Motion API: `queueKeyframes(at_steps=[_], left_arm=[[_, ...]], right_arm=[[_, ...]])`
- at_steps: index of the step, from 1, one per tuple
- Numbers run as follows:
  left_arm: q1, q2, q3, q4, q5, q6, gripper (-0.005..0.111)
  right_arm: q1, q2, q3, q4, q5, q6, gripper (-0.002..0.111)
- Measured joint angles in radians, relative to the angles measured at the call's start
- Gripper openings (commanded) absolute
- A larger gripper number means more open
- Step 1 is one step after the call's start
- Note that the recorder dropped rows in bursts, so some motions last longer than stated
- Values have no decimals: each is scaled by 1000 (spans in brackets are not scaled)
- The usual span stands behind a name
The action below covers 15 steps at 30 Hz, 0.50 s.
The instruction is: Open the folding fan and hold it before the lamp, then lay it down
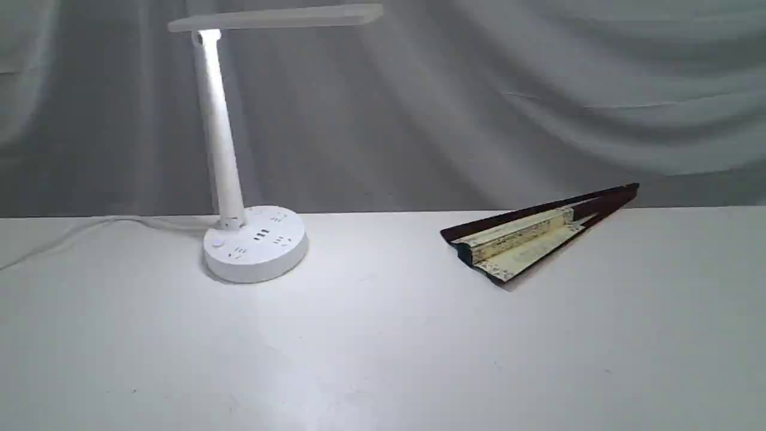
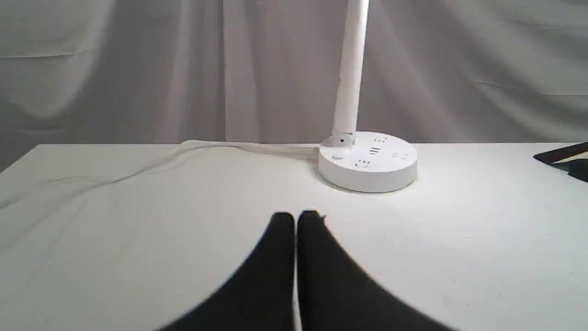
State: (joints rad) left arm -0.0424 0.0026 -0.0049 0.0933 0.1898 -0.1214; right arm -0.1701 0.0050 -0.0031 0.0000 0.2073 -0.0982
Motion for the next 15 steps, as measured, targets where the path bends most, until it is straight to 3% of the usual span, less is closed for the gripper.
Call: queueKeyframes(at_steps=[15], left_arm=[[0,0,0,0,-49,-2,0]], right_arm=[[0,0,0,0,0,0,0]])
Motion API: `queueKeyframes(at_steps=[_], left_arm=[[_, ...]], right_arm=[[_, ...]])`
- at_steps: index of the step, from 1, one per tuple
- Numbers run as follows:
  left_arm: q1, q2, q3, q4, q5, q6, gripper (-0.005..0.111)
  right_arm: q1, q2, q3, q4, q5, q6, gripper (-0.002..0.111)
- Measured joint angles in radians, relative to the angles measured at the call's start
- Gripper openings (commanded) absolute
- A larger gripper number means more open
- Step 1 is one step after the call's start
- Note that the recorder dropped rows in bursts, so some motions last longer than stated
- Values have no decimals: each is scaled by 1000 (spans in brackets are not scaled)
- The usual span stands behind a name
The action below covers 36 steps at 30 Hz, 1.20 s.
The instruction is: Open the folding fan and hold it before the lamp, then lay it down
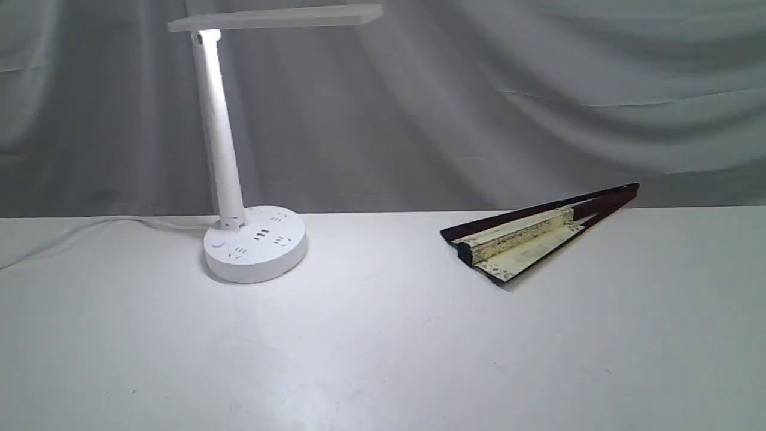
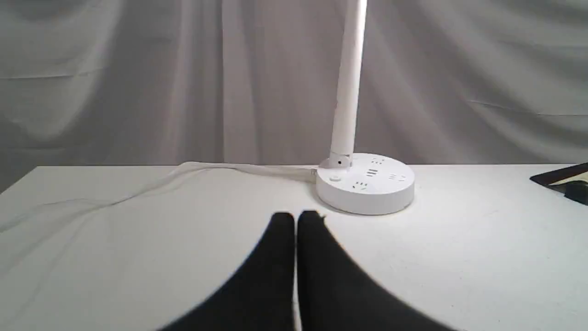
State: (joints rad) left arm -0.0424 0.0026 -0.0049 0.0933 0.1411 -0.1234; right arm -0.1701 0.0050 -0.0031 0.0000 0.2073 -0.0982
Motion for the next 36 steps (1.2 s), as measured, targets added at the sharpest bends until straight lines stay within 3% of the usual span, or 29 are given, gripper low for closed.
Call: queueKeyframes(at_steps=[14,26,36], left_arm=[[0,0,-2,0,-22,-18,0],[0,0,-154,-66,-7,-24,0],[0,-2,-317,-137,95,-24,0]], right_arm=[[0,0,0,0,-87,0,0],[0,0,-152,0,-99,0,0],[0,-2,-334,7,158,0,0]])
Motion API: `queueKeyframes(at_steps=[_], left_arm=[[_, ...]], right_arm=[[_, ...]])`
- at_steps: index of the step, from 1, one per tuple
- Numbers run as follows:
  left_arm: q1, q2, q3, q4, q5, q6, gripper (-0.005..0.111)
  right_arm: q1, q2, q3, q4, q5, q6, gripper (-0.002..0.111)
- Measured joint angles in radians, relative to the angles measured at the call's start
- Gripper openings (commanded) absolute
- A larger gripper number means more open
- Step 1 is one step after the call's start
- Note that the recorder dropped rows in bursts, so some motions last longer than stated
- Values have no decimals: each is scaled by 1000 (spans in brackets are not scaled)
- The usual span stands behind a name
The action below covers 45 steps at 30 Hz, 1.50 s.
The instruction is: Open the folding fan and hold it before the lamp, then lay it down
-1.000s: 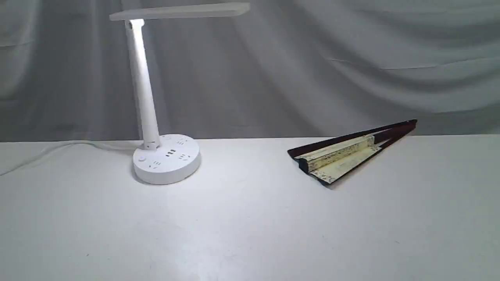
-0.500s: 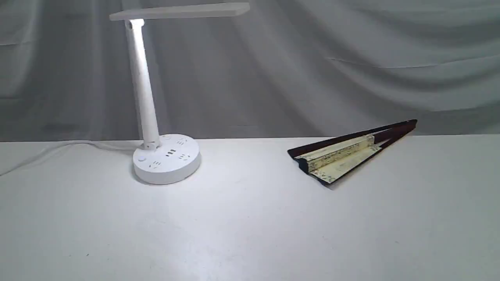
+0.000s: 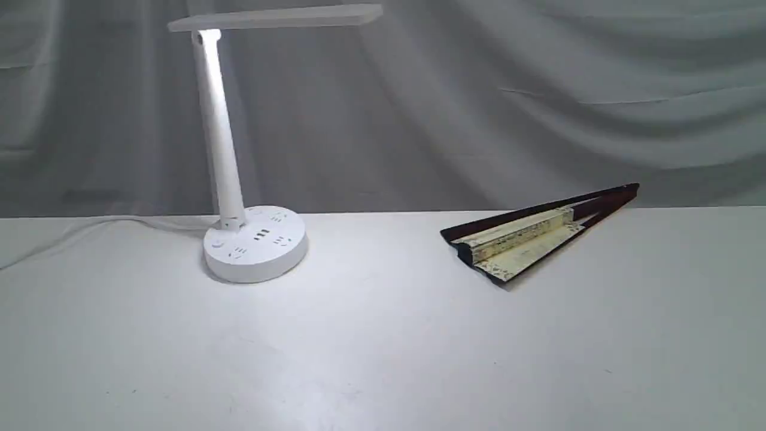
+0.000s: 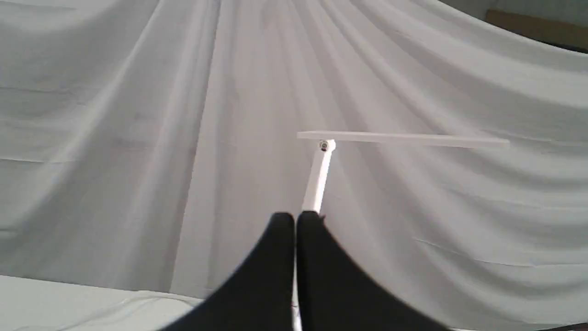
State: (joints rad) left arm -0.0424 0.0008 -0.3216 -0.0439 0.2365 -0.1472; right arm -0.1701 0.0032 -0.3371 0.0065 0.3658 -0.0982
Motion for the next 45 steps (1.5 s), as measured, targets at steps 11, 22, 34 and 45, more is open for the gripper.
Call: queueKeyframes(at_steps=[11,22,34,45], left_arm=[[0,-1,-77,0,149,0,0],[0,24,-82,-2,156,-23,0],[0,375,-173,-2,150,-27,0],[0,697,-237,-2,75,-10,3]], right_arm=[[0,0,-34,32,114,72,0],[0,10,-34,35,116,126,0],[0,433,-138,37,118,154,0],[0,805,-332,37,114,134,21]])
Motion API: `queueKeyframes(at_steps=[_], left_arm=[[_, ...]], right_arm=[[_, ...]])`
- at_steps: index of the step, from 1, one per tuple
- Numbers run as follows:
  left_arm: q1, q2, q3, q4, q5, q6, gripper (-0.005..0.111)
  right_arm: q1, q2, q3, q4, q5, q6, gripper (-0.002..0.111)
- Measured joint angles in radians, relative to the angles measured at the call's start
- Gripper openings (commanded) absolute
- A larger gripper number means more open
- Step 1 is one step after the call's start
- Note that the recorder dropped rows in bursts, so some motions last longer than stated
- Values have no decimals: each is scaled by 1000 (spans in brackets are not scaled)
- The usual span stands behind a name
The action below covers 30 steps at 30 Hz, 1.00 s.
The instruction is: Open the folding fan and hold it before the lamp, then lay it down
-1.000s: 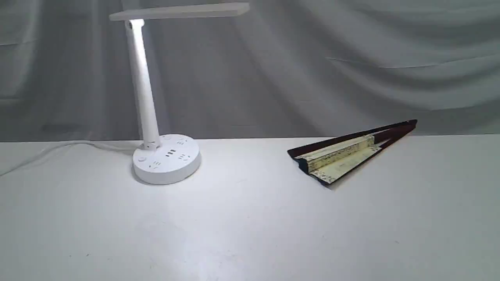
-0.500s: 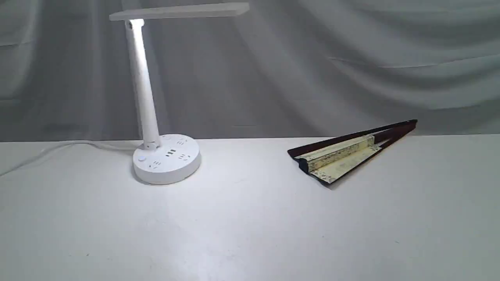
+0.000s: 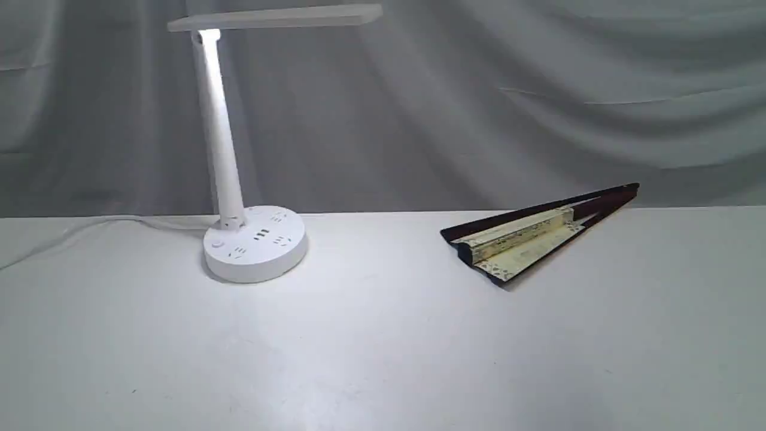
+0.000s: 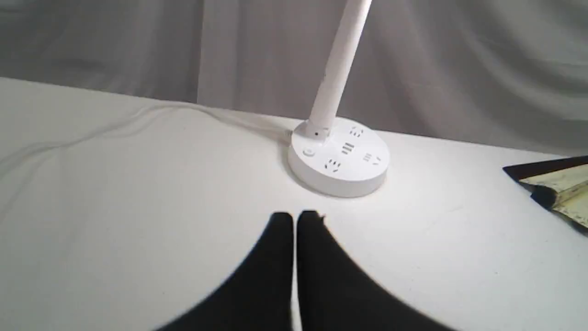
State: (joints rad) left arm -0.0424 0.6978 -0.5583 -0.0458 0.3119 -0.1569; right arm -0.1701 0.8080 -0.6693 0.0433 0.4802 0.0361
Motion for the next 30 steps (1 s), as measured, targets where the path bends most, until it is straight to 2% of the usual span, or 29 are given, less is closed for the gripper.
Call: queueKeyframes(at_steps=[3,7,20,30], left_arm=[[0,72,0,0,-19,2,7],[0,154,0,0,-30,2,12],[0,345,-34,0,-14,15,11],[0,460,-136,0,33,99,11]], right_arm=[[0,84,-44,0,0,-3,26],[0,190,-94,0,0,-5,26],[0,521,-258,12,0,-7,25],[0,739,-440,201,11,-173,25]])
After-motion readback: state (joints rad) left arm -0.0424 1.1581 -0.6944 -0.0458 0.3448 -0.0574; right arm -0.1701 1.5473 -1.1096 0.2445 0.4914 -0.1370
